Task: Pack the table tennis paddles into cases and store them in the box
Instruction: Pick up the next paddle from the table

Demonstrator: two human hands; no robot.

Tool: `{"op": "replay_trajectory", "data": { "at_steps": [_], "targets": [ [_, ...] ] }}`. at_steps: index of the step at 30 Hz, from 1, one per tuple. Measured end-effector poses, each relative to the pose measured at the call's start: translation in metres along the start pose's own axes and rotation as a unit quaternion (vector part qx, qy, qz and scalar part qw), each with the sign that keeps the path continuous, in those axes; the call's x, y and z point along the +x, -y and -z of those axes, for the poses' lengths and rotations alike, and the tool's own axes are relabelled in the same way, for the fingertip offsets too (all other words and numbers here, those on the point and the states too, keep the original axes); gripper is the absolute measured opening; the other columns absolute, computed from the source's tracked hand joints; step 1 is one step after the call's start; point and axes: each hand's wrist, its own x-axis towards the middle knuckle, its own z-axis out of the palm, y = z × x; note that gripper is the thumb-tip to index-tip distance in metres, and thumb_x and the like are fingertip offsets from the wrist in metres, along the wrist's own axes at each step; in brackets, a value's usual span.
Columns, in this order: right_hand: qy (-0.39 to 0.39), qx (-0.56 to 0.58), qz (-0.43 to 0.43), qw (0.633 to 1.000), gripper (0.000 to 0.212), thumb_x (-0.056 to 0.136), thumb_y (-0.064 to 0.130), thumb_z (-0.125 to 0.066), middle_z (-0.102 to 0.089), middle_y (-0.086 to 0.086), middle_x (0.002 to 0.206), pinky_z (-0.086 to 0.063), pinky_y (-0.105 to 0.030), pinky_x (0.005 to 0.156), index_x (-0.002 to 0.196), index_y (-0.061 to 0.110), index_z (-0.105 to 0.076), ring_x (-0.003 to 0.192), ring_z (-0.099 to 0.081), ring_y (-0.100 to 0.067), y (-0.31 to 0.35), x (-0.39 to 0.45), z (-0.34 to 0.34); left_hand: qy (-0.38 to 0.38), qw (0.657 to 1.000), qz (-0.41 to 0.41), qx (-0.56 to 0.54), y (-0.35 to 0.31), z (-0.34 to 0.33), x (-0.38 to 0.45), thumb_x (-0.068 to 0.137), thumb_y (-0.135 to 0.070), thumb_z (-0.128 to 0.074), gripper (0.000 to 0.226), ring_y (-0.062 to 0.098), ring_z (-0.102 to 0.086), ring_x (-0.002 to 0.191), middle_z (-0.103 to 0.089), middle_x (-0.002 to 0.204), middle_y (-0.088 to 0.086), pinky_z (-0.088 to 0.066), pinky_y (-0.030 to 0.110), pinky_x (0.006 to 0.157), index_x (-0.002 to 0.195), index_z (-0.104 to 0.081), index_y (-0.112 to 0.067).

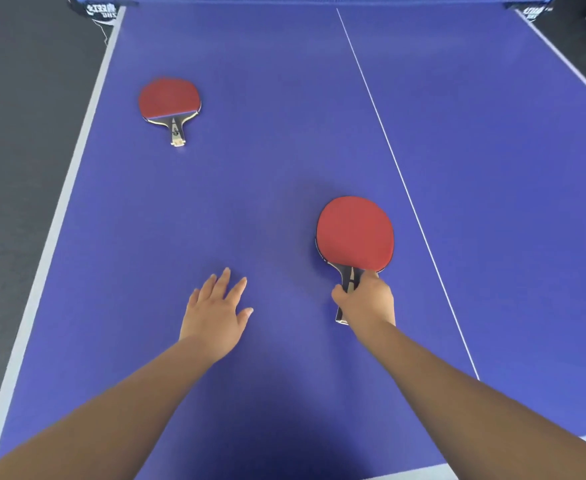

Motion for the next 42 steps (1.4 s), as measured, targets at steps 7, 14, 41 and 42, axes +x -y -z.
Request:
{"op": "replay_trajectory", "data": {
  "at_steps": [7, 14, 41, 42],
  "targets": [
    [0.013, 0.016, 0.040, 0.999, 0.021, 0.084, 0.027, -0.063, -0.061, 0.001, 0.077, -0.035, -0.020, 0.042, 0.094, 0.014, -0.051, 0.060, -0.058, -0.009, 0.077, 0.033, -0.032, -0.048, 0.995, -0.082, 0.011, 0.036, 0.000, 0.022, 0.087, -0.046, -0.065, 0.062, 0.030, -0.047, 0.133, -0.038, 0.154, 0.005, -0.047, 0.045, 0.099, 0.144, -0.046, -0.029],
    [0.028, 0.001, 0.072, 0.997, 0.025, 0.084, 0.030, -0.064, -0.063, -0.002, 0.080, -0.042, -0.024, 0.048, 0.097, 0.012, -0.052, 0.067, -0.062, -0.018, 0.139, 0.080, -0.082, -0.064, 0.989, -0.134, -0.002, 0.054, -0.011, 0.025, 0.085, -0.049, -0.041, 0.055, 0.025, -0.060, 0.117, -0.051, 0.145, 0.001, -0.054, 0.038, 0.086, 0.135, -0.056, -0.031],
    [-0.025, -0.097, 0.153, 0.983, 0.042, 0.090, 0.053, -0.053, -0.050, 0.000, 0.109, -0.048, -0.032, 0.057, 0.113, 0.018, -0.051, 0.068, -0.059, -0.025, 0.125, 0.092, -0.114, -0.157, 0.973, -0.048, -0.165, 0.077, 0.026, 0.077, 0.091, -0.052, -0.047, 0.052, 0.021, -0.038, 0.129, -0.037, 0.153, -0.005, -0.030, 0.043, 0.107, 0.140, -0.050, -0.036],
    [-0.031, -0.090, 0.161, 0.982, 0.043, 0.089, 0.053, -0.054, -0.050, 0.001, 0.109, -0.048, -0.031, 0.057, 0.116, 0.019, -0.051, 0.069, -0.059, -0.025, 0.123, 0.090, -0.116, -0.160, 0.968, -0.010, -0.191, 0.081, 0.035, 0.090, 0.092, -0.051, -0.050, 0.052, 0.020, -0.035, 0.133, -0.034, 0.154, -0.007, -0.026, 0.041, 0.109, 0.143, -0.046, -0.037]
  ]
}}
